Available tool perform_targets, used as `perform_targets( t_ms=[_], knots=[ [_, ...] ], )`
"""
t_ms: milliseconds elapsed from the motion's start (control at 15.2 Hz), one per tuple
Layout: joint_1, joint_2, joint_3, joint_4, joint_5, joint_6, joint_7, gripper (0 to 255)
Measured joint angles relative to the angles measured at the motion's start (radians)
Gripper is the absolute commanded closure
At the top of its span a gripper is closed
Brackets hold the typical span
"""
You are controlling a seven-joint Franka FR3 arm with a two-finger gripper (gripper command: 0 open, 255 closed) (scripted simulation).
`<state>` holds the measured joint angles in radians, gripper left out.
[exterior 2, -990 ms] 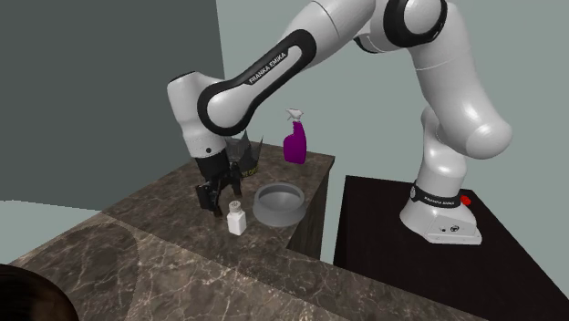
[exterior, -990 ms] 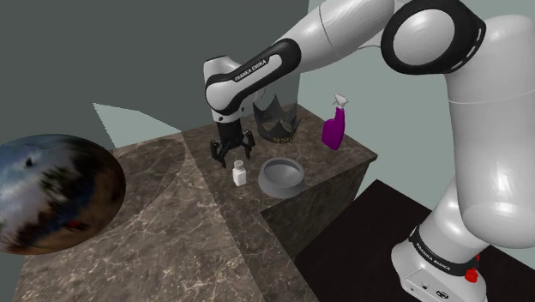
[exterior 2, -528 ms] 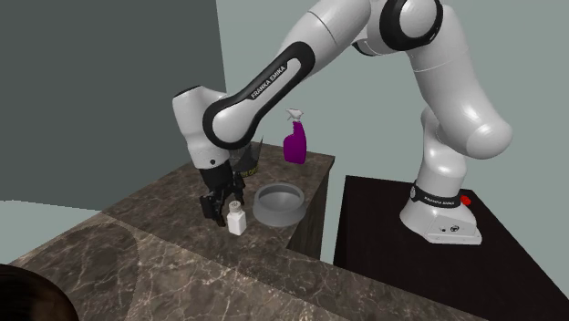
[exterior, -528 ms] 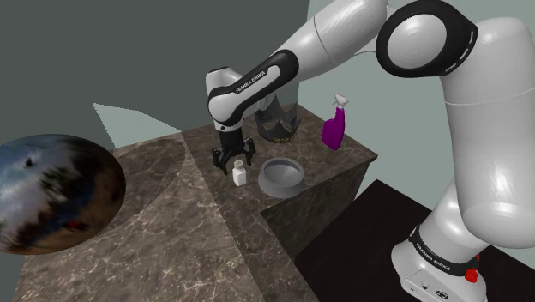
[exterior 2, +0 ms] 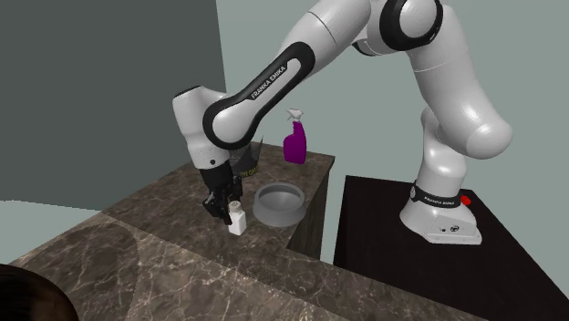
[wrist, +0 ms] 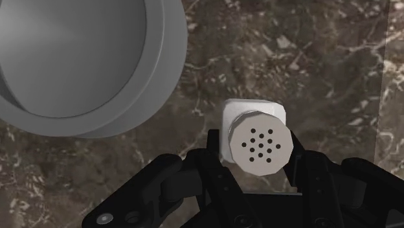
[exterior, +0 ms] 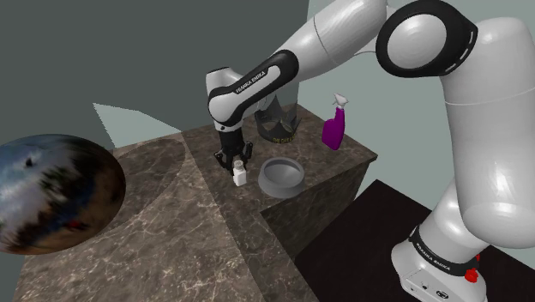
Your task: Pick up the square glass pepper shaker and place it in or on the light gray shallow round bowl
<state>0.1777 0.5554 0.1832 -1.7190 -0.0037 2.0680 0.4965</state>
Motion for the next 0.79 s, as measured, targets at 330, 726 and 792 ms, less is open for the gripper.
perform_targets(
  t_ms=[330, 726, 792],
  knots=[
    [0.000, 0.000, 0.000, 0.000, 0.000, 0.000, 0.000, 255],
    [-0.001, -0.025, 0.003, 0.005, 0.003, -0.030, 0.001, 255],
    [-0.002, -0.029, 0.003, 0.011, 0.004, -0.039, 0.001, 255]
  ],
)
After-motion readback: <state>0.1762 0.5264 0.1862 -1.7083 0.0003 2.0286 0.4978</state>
